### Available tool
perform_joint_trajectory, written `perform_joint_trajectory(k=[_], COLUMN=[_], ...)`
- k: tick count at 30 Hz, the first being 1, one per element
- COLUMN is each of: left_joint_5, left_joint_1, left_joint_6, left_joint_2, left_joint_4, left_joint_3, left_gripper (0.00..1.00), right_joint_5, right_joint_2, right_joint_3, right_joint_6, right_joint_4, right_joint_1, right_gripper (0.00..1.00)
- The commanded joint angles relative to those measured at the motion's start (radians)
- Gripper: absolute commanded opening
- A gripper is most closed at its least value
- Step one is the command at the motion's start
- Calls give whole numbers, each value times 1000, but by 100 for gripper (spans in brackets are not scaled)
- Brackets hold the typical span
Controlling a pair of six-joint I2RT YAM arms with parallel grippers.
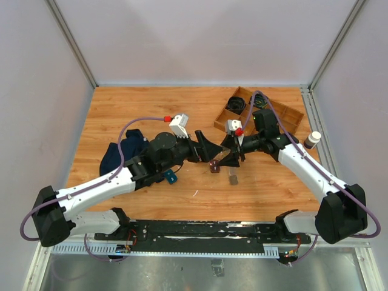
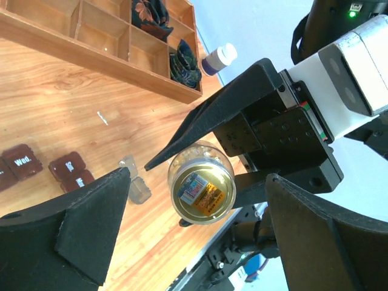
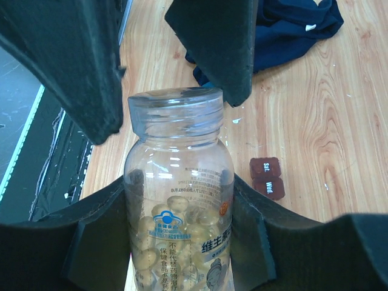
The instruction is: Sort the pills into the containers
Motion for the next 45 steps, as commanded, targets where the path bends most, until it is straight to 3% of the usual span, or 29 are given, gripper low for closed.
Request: perform_joint_trajectory(k=[1,8,15,25,29,33,37,45], left_joint_5=[-49,-73,26,264,348,504,583,638], left_joint_1=[2,2,2,2,7,106,150,153], left_joint_6=[-28,21,182,712,965,940,905,924], left_joint_2=[-51,-103,-147,-200,-226,-208,-153,-28], left_joint_4=[56,45,97,228,385,490,477,379], left_joint_3=[-28,-58,-101,-208,-313,-316,-251,-140], left_gripper=[99,99,99,99,95,96,95,73], right_joint_5=[-14,-14,-17,-22,-24,-23,-28,-30], right_joint_2=[-5,-6,-11,-18,-17,-18,-15,-21], right_joint_3=[31,31,31,31,31,30,30,30], right_joint_6=[-26,-26,-25,-25,-24,-25,-24,-25], right_joint_4=[23,23,23,22,23,23,23,23], right_joint_1=[1,-2,-3,-8,-8,-8,-8,-9], right_gripper=[1,1,1,1,1,1,1,1])
